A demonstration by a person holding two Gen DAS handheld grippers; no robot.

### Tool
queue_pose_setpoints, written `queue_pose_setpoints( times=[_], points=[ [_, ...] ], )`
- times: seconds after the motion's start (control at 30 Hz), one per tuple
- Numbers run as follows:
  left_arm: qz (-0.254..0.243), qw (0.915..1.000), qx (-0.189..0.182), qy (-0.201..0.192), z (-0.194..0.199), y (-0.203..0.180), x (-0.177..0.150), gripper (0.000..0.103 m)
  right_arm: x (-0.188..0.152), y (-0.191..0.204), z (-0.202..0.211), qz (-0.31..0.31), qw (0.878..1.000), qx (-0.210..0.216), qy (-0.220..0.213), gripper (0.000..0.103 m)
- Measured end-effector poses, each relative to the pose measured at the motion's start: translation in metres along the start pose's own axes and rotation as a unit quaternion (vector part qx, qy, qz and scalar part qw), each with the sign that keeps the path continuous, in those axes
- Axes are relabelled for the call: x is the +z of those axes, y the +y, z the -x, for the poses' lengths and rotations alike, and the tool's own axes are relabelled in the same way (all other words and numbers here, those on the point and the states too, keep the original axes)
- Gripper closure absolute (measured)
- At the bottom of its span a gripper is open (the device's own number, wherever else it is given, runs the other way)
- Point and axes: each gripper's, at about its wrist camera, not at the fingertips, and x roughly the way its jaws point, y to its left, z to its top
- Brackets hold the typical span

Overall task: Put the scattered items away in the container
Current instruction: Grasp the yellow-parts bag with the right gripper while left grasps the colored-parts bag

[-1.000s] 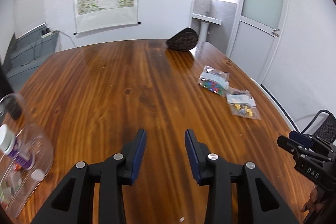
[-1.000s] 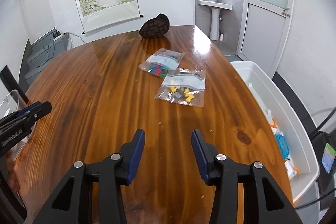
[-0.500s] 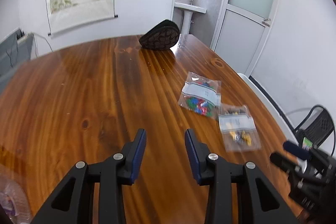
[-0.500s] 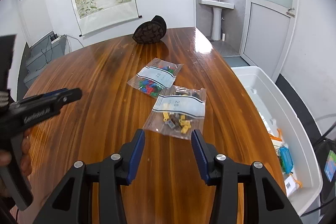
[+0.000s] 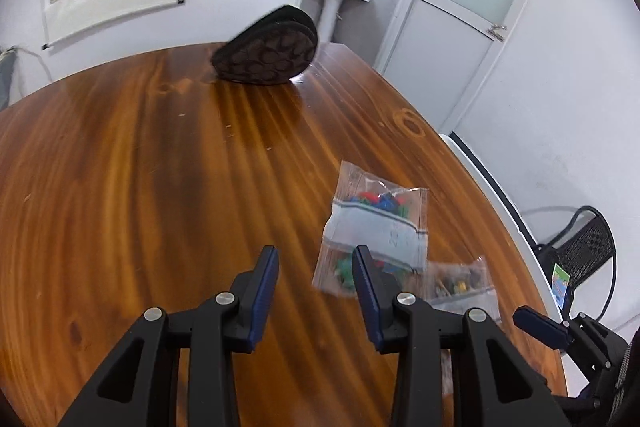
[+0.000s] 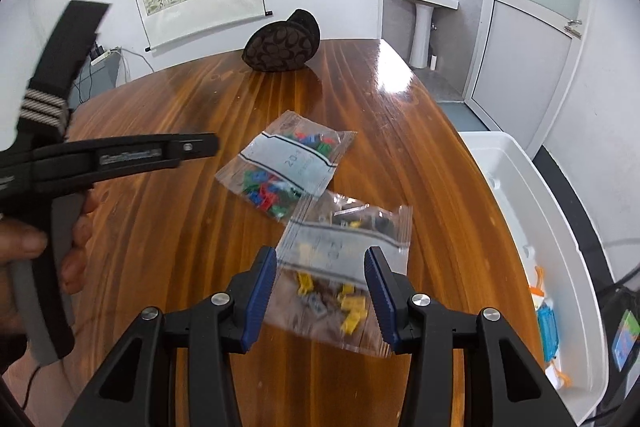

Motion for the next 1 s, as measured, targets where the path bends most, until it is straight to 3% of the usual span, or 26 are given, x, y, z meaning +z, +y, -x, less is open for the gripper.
queue_pose_setpoints(
  times=[0.3, 0.53, 0.73, 1.0],
  points=[
    [-0.040, 0.9989, -0.020, 0.015, -0.036, -0.021, 0.029, 0.064, 0.013, -0.012, -0.027, -0.005, 1.000, 0.001, 0.012, 0.056],
    [-0.056, 0.9974, -0.012, 0.045, -0.066, -0.033, 0.035, 0.064, 0.009, -0.012, -0.043, 0.010, 0.999, 0.002, 0.041, 0.056],
    [-0.061, 0.9968, 0.016, 0.049, -0.062, -0.036, 0.029, 0.068, 0.005, -0.009, -0.046, 0.031, 0.997, 0.013, 0.064, 0.050],
    [-0.062, 0.9958, 0.055, 0.040, -0.028, -0.022, -0.010, 0.069, -0.017, 0.012, -0.027, 0.069, 0.991, 0.071, 0.087, 0.050]
  ],
)
